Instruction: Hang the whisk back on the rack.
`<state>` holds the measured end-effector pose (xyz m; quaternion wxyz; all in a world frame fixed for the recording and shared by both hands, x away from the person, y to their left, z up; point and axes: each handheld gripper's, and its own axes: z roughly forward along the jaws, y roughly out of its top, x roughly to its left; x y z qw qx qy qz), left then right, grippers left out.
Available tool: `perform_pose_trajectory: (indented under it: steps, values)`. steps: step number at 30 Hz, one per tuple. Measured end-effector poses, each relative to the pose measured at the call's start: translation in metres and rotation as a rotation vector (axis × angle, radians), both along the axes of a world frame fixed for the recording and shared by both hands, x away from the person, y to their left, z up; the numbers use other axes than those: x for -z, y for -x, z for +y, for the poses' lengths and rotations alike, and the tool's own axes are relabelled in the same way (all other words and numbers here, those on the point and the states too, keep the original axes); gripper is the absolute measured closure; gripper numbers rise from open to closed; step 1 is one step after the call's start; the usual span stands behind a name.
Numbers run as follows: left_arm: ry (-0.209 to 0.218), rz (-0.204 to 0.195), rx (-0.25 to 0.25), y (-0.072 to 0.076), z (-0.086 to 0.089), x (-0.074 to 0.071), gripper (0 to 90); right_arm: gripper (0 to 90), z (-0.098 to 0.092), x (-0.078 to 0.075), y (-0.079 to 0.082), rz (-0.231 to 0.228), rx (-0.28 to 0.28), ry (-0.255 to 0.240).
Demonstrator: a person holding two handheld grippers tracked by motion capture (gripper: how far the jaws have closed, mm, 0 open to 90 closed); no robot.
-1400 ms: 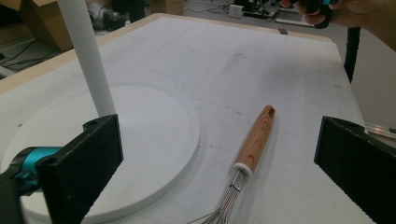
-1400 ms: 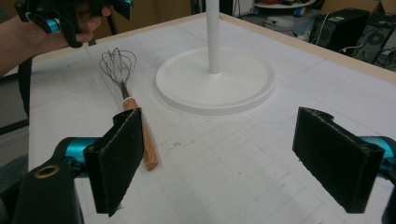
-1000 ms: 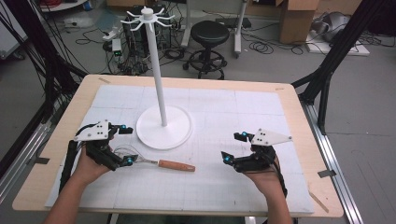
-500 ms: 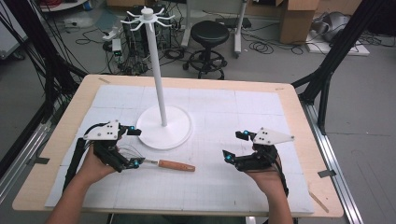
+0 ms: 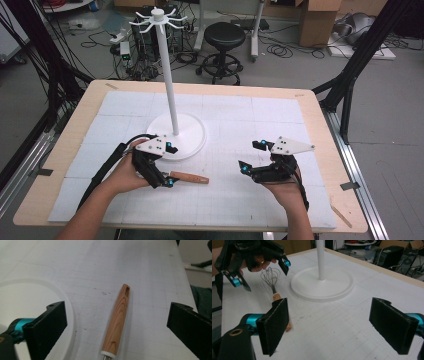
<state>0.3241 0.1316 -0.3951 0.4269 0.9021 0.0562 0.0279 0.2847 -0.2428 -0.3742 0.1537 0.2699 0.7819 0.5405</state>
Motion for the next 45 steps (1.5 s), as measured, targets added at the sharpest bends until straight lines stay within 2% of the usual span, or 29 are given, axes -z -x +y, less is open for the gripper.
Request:
perform_pose_trajectory:
  steps: [5,14,22,24,27,36,43,45]
  values:
    - [-0.066,-0.003,0.014,-0.001,-0.012,0.008,14.2,15.4,0.0,0.0,0.001,0.002,0.001,0.001]
    - [-0.18,0.016,0.022,-0.003,-0.021,0.021,33.6,15.4,0.002,0.001,0.0,0.005,-0.001,0.01]
    - [-0.266,0.003,0.03,-0.004,-0.033,0.027,43.4,15.4,0.002,0.001,0.0,0.003,0.001,0.015]
    - [-0.3,0.004,0.031,-0.004,-0.036,0.03,48.2,15.4,0.002,0.001,0.0,0.006,0.002,0.014]
    - [-0.301,0.022,0.042,-0.006,-0.036,0.03,51.2,15.4,0.002,0.002,0.0,0.001,0.001,0.015]
    - [-0.359,0.048,0.056,-0.009,-0.042,0.026,57.2,15.4,0.002,0.002,0.0,0.007,0.003,0.019]
    - [-0.367,0.036,0.079,-0.007,-0.042,0.025,63.3,15.4,0.0,0.002,0.001,0.004,0.008,0.019]
    - [-0.37,0.02,0.089,-0.006,-0.042,0.025,66.1,15.4,0.0,0.002,0.002,0.006,0.012,0.02]
